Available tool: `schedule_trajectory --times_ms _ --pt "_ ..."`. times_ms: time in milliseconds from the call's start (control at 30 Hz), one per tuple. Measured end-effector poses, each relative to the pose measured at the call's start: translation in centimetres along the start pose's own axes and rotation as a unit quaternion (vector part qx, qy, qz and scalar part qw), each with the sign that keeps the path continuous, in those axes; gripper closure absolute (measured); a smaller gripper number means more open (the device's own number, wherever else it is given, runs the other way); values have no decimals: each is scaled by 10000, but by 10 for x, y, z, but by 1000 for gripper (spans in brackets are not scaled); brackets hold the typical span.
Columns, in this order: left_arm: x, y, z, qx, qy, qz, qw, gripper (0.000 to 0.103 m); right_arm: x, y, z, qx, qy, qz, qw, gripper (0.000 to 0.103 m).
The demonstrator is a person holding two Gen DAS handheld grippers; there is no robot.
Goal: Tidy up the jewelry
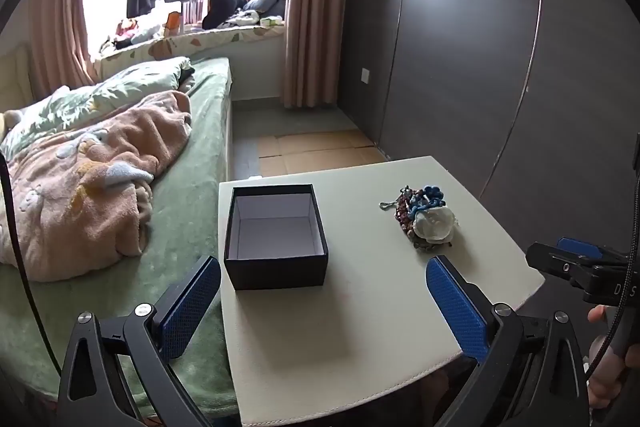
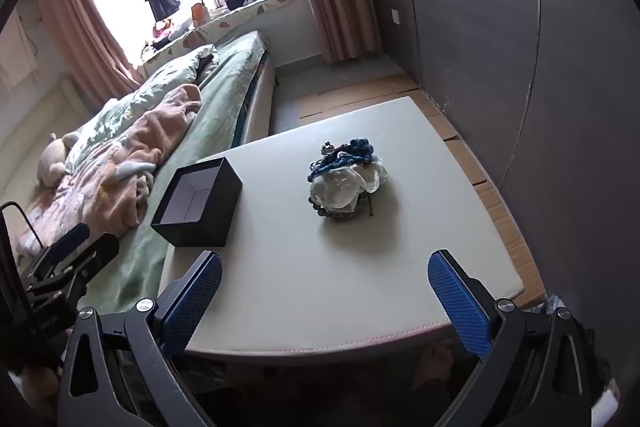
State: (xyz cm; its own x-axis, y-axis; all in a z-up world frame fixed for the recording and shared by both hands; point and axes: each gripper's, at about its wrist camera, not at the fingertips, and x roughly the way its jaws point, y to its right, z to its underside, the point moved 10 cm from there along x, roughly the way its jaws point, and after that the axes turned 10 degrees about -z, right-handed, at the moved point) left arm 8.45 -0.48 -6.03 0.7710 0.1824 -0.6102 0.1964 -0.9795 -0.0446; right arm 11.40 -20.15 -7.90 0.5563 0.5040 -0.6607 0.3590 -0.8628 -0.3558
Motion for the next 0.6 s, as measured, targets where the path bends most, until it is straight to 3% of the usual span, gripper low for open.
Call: schedule_trajectory --times_ms 33,167,600 --pt "-1 0 0 -39 6 41 10000 1 0 -2 0 90 -29 -199 9998 0" --pt "-7 3 1 -4 85 97 9999 1 2 2 2 54 -45 -206 9998 0" --pt "-4 -2 -1 -26 70 177 9998 1 1 -3 -7 -34 59 38 10000 0"
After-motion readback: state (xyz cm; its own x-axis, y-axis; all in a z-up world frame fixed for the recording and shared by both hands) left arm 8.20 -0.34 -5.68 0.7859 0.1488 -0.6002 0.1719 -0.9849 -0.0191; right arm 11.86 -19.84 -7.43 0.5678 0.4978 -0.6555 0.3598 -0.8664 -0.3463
